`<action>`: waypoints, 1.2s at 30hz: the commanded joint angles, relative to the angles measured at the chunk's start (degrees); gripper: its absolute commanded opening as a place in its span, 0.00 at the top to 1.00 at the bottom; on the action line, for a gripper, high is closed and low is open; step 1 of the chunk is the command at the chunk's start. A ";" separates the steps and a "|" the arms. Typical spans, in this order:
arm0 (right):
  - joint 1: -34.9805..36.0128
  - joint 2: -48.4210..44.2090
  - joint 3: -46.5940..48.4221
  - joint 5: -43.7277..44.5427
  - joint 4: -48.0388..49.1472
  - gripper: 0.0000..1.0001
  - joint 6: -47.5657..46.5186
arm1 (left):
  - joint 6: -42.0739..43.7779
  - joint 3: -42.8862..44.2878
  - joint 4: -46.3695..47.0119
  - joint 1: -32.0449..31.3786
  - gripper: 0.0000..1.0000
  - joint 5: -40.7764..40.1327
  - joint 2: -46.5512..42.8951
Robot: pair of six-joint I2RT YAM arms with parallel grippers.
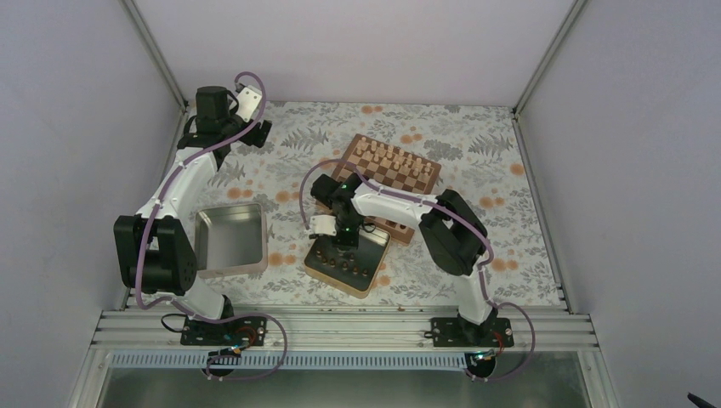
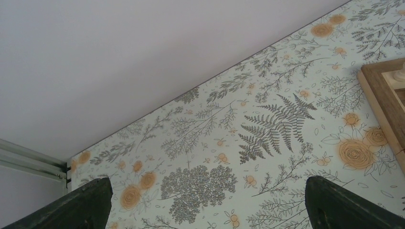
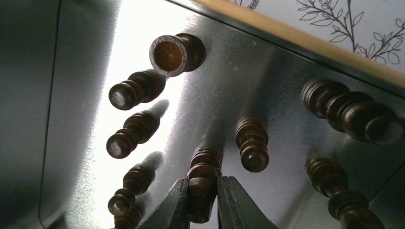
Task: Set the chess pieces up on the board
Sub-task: Pick up the chess piece from the storage box, then place the chess piece on the chessboard.
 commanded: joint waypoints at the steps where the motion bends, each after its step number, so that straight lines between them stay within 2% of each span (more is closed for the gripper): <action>1: 0.61 -3.03 1.00 0.29 -0.98 0.85 0.52 | 0.41 -0.20 1.25 -0.15 0.00 0.82 -1.33; 14: -5.19 -8.53 7.38 1.93 -4.24 0.82 -0.84 | 0.42 -0.28 1.24 -0.18 0.00 0.75 -1.43; 25: -9.72 3.54 24.93 6.10 -8.72 0.83 -4.45 | 0.59 -1.19 1.65 -0.06 0.00 0.74 -2.31; 36: -11.92 9.19 30.44 5.88 -11.68 0.83 -7.02 | 0.84 -1.36 1.91 -0.05 0.00 1.24 -1.83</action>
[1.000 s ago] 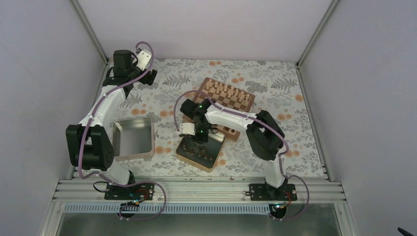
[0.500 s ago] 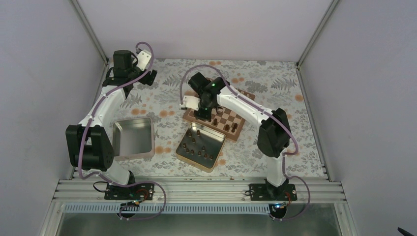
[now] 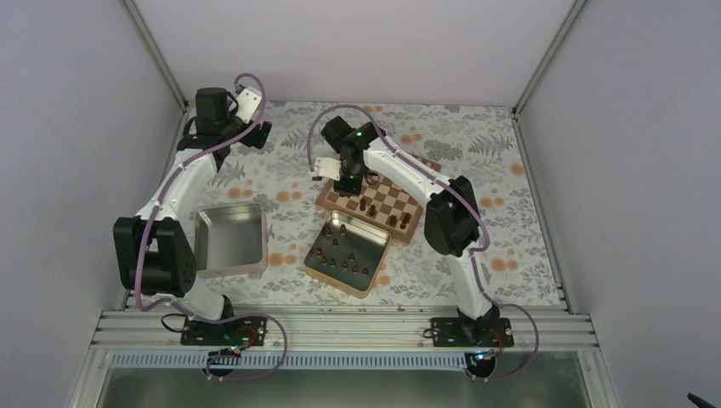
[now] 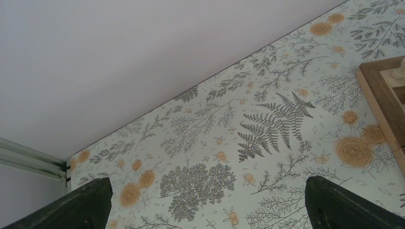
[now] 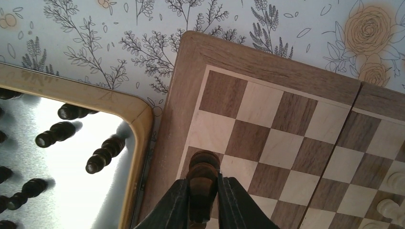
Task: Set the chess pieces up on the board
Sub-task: Place the chess piece on the chessboard.
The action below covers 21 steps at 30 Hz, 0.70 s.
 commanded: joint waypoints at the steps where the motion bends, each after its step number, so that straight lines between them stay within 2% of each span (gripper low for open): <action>1: -0.92 2.27 2.95 0.01 -2.28 0.83 -2.03 | 0.81 -0.60 1.72 -0.05 0.00 1.24 -1.17; 21: -1.44 8.55 5.94 -1.98 -2.25 0.83 -3.70 | 0.89 -0.90 1.80 -0.09 0.00 1.36 -1.47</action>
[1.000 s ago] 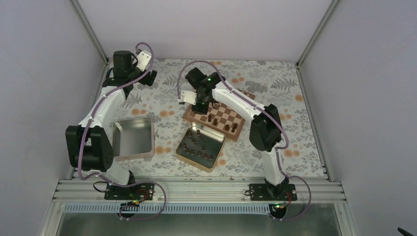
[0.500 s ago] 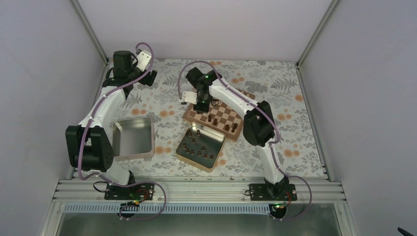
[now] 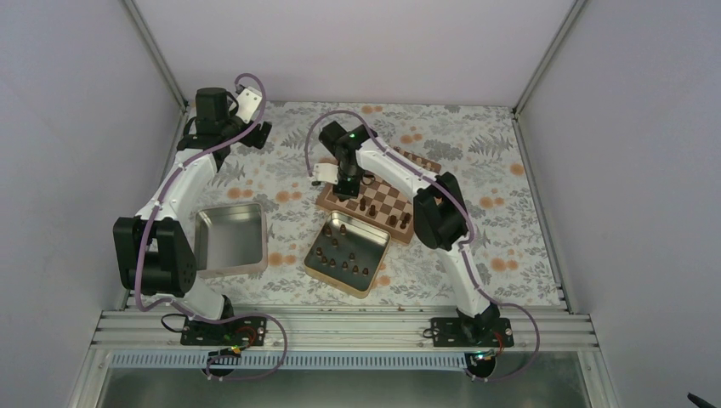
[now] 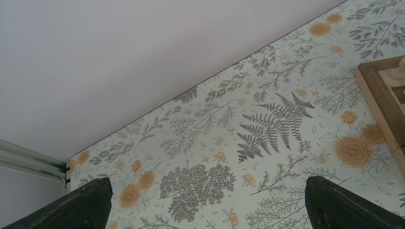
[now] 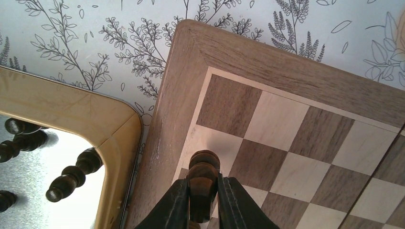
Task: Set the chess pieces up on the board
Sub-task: Place the chess piece on the chessboard.
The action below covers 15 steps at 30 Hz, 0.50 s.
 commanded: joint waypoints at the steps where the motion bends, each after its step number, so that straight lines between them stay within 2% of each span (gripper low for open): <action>1: -0.54 1.45 1.48 -1.28 -0.41 0.82 -0.91 | 0.68 -0.90 1.67 -0.10 0.00 1.15 -1.48; 15: -1.83 1.97 0.83 -1.99 0.81 0.83 -1.16 | 0.62 -0.80 1.52 -0.05 0.00 1.07 -1.41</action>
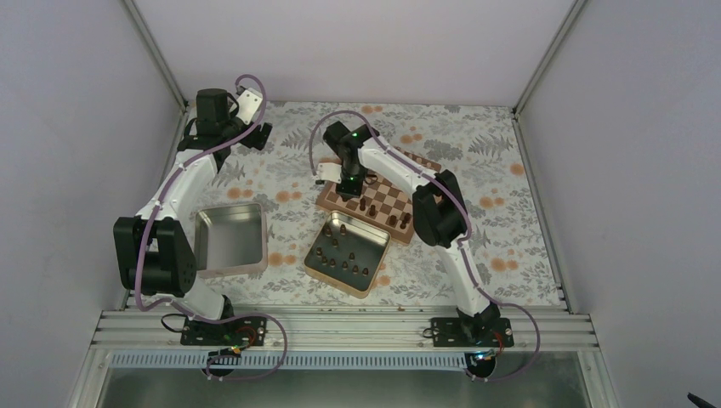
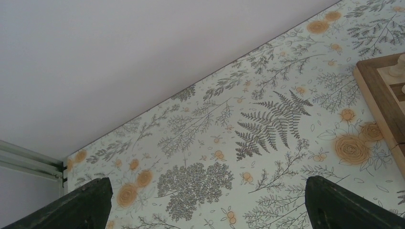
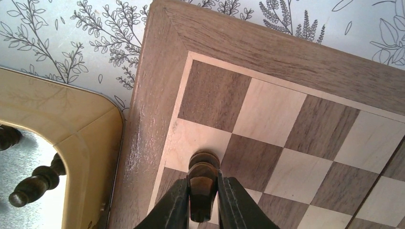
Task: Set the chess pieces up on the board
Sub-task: Place the chess piece on the chessboard.
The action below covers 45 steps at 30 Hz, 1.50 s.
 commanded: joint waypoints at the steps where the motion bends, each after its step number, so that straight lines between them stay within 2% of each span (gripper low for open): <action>1: -0.63 0.28 0.82 -1.48 0.58 0.83 -0.88 | 0.62 -0.29 1.36 -0.07 0.00 0.86 -1.40; 45: -0.53 1.47 1.99 -3.40 1.32 0.87 -1.23 | 0.87 -0.76 1.91 0.04 0.00 0.06 -1.29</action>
